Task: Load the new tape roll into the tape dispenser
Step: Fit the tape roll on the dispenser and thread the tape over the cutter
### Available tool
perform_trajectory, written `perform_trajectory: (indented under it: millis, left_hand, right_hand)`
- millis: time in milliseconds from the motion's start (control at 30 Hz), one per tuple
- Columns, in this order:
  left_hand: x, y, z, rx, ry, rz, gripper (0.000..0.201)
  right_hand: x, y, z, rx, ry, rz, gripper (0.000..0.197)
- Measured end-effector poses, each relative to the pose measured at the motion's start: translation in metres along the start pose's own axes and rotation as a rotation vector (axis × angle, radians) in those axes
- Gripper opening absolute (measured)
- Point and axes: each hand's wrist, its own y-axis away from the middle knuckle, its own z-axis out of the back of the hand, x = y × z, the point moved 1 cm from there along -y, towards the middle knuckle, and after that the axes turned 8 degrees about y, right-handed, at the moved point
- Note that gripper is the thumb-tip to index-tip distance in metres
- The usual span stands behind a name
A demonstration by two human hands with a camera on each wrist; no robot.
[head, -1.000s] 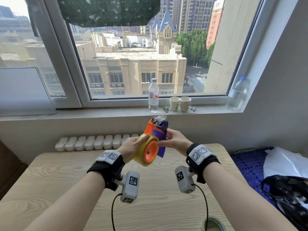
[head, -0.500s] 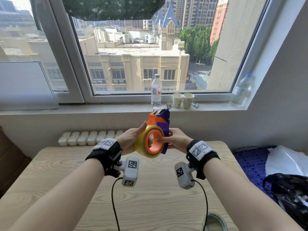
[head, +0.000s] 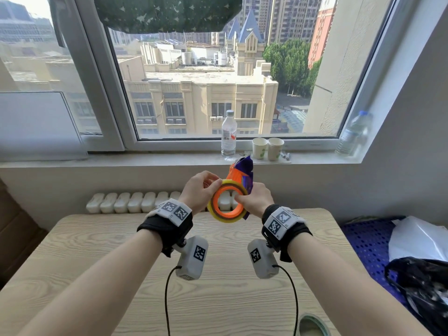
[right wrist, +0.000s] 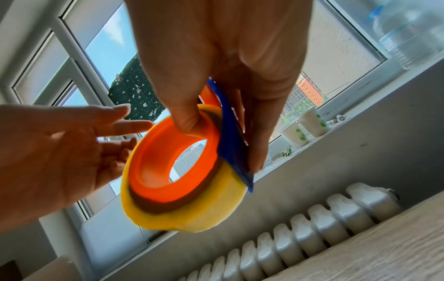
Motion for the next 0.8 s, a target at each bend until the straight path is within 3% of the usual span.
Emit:
perform_trajectory:
  millis: [133,300,400,467,567,600,700,800]
  left_hand:
    - [-0.007,0.006,-0.004,-0.048,-0.006,-0.082,0.014]
    - [-0.007,0.009,-0.021,0.287,0.054,0.138,0.044]
    - [-0.013,0.013,-0.028,0.384,0.135,0.232,0.044]
    - [-0.013,0.013,-0.029,0.361,0.200,0.254,0.043]
    - [-0.011,0.012,-0.028,0.270,0.195,0.272,0.067]
    - [-0.012,0.011,-0.027,0.249,0.198,0.269,0.064]
    - [-0.011,0.008,-0.024,0.146,0.265,0.269,0.031]
    - [-0.003,0.003,-0.020,0.007,0.339,0.290,0.019]
  right_hand:
    - [0.002,0.002,0.001,-0.052,0.096,-0.018,0.017]
    - [0.005,0.003,-0.005,-0.054,0.017,-0.063,0.047]
    - [0.008,0.007,-0.006,-0.033,0.083,-0.049,0.046]
    - [0.009,0.009,-0.008,0.024,-0.037,-0.038,0.047]
    - [0.010,0.012,-0.010,0.158,-0.213,0.027,0.048]
    - [0.010,0.013,-0.010,0.186,-0.233,0.070,0.046]
    - [0.012,0.017,-0.006,0.215,-0.257,0.226,0.042]
    - [0.015,0.019,-0.004,0.262,-0.287,0.303,0.044]
